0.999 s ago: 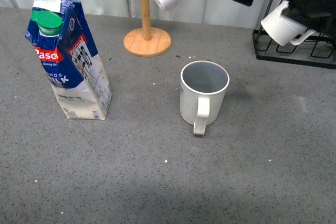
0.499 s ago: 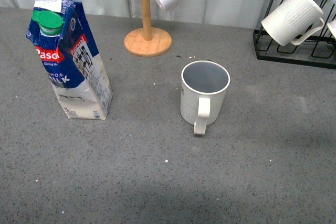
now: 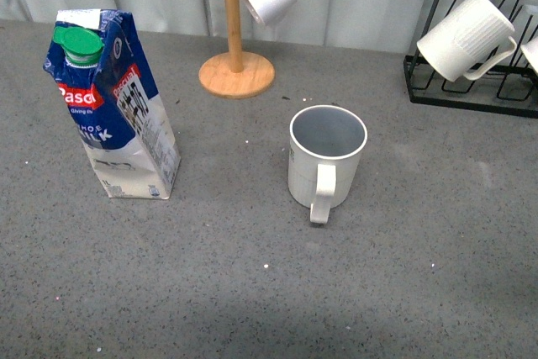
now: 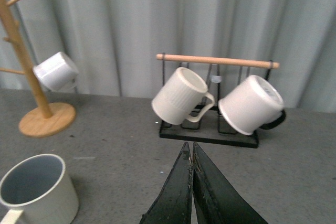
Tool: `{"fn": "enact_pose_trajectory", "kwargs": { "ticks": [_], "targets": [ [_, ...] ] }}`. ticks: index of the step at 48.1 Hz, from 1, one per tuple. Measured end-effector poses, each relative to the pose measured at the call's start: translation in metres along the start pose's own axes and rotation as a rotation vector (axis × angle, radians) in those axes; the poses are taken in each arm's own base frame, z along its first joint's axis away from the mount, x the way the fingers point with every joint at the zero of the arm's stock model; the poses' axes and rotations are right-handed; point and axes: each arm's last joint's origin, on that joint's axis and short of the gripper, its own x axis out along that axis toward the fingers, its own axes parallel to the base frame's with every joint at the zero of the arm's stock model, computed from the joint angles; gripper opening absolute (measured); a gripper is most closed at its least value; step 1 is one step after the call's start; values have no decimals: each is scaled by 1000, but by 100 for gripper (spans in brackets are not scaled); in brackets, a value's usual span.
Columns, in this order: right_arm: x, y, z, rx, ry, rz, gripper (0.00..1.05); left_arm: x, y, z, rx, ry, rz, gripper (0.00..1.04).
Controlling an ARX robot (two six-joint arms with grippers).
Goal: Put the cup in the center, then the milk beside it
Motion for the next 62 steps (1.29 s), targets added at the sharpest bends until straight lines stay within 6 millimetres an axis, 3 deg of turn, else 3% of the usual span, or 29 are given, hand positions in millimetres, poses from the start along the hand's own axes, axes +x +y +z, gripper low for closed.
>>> {"fn": "enact_pose_trajectory", "kwargs": {
  "ticks": [22, 62],
  "targets": [
    [-27, -3, 1, 0, -5, -13, 1, 0, 0, 0, 0, 0, 0, 98],
    [-57, -2, 6, 0, -27, -13, 1, 0, 0, 0, 0, 0, 0, 98]
  ]
}}
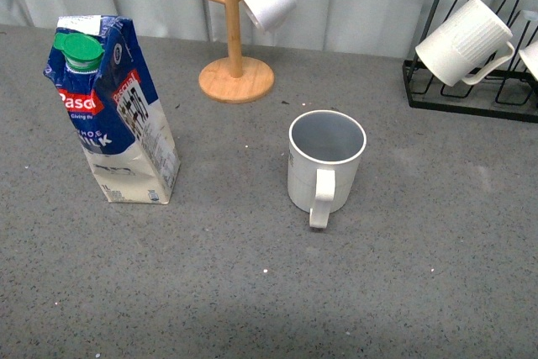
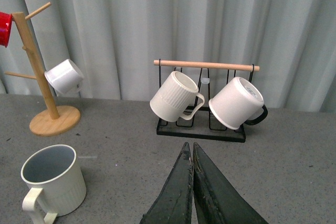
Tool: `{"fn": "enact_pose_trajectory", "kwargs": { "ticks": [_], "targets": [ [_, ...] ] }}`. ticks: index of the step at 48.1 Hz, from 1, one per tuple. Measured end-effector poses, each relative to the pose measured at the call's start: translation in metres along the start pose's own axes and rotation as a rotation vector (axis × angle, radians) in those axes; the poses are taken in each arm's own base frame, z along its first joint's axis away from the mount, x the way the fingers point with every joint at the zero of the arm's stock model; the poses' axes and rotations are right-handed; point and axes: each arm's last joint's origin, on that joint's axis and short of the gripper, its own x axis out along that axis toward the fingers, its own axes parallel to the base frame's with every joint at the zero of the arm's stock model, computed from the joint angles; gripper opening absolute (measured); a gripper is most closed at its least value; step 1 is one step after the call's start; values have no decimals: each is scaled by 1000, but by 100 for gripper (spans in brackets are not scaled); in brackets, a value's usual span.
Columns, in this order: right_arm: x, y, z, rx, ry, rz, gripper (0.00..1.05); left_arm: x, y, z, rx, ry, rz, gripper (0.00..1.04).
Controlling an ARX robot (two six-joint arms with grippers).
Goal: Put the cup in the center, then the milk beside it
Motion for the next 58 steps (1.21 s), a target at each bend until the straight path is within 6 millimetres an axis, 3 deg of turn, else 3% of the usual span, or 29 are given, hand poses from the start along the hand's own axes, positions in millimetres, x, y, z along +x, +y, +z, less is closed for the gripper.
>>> {"fn": "enact_pose_trajectory", "kwargs": {
  "ticks": [22, 29, 43, 45, 55, 58],
  "targets": [
    [-16, 0, -3, -1, 3, 3, 1, 0, 0, 0, 0, 0, 0, 98],
    [-16, 0, -3, -1, 6, 3, 28, 0, 0, 0, 0, 0, 0, 98],
    [-16, 0, -3, -1, 5, 3, 93, 0, 0, 0, 0, 0, 0, 98],
    [-16, 0, -3, 0, 5, 3, 97, 0, 0, 0, 0, 0, 0, 98],
    [-16, 0, -3, 0, 5, 3, 95, 0, 0, 0, 0, 0, 0, 98],
    [-16, 0, -3, 0, 6, 3, 95, 2, 1, -4, -6, 123, 35, 98]
  ]
}}
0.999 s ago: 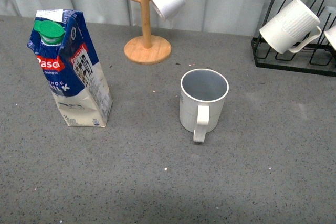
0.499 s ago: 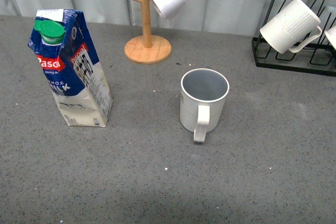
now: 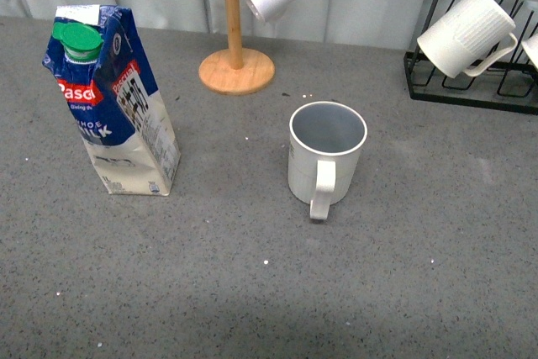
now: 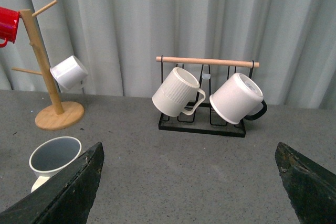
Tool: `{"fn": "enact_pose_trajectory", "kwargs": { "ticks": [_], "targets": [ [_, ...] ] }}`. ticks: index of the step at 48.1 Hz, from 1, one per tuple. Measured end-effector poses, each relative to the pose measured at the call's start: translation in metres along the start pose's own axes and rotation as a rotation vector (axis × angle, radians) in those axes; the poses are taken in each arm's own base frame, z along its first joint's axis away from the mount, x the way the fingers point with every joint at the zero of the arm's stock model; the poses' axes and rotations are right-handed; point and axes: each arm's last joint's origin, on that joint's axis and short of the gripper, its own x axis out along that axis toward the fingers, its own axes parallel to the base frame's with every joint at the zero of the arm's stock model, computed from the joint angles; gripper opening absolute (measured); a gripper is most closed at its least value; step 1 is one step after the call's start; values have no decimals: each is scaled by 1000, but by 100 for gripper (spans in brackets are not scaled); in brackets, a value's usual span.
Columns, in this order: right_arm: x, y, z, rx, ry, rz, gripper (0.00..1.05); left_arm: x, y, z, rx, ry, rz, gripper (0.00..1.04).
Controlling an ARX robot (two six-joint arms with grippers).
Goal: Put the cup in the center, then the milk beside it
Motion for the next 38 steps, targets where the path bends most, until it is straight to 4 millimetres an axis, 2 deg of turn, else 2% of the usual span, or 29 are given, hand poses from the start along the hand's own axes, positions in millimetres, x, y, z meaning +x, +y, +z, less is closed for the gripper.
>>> {"fn": "enact_pose_trajectory", "kwargs": {
  "ticks": [3, 11, 17, 23, 38],
  "targets": [
    [0, 0, 0, 0, -1, 0, 95, 7, 1, -8, -26, 120, -20, 98],
    [0, 0, 0, 0, -1, 0, 95, 21, -1, -5, -23, 119, -108, 98],
    [0, 0, 0, 0, -1, 0, 95, 53, -4, -5, -22, 147, -121, 98],
    [0, 0, 0, 0, -1, 0, 95, 80, -11, -13, -27, 210, -141, 98],
    [0, 0, 0, 0, -1, 0, 95, 110, -22, -27, -7, 289, -157, 98]
  ]
}}
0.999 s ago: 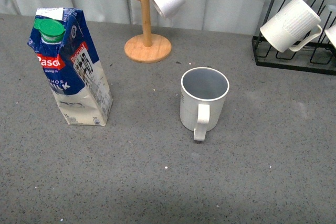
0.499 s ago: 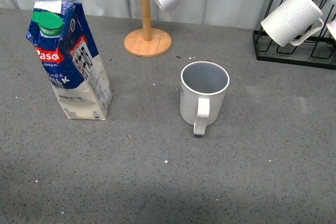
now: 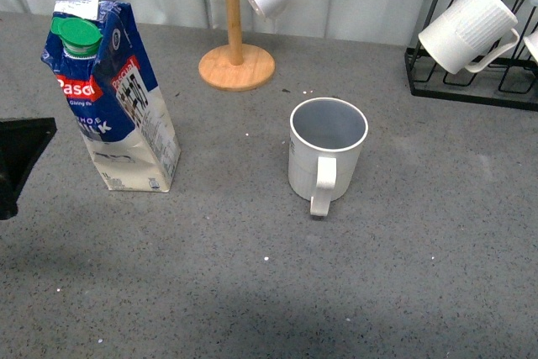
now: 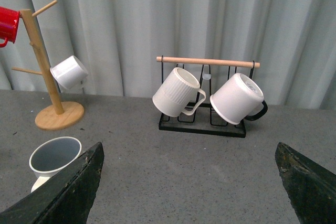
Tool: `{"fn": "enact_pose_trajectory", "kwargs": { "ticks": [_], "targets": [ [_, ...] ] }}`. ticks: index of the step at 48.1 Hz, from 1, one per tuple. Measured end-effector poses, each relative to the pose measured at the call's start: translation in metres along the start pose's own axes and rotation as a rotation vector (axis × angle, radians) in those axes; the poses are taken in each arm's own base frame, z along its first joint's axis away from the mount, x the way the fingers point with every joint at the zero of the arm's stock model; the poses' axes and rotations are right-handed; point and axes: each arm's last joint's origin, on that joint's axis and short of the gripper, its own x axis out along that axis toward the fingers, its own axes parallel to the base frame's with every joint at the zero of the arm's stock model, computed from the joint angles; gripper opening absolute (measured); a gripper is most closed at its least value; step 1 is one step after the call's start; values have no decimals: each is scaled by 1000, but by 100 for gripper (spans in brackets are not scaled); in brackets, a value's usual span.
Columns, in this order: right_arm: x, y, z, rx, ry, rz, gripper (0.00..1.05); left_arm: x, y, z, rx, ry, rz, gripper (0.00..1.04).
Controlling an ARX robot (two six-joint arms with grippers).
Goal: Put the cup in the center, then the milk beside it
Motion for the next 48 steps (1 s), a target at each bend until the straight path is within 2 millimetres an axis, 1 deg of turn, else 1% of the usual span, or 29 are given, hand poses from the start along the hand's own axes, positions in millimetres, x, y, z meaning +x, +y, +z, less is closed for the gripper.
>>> {"fn": "enact_pose_trajectory", "kwargs": {
  "ticks": [16, 30, 48],
  "targets": [
    [0, 0, 0, 0, 0, 0, 95, 21, -13, -5, 5, 30, -32, 98],
    [0, 0, 0, 0, 0, 0, 95, 47, -13, -1, 7, 47, -23, 98],
    [0, 0, 0, 0, 0, 0, 95, 65, -11, 9, 3, 31, -29, 98]
  ]
}}
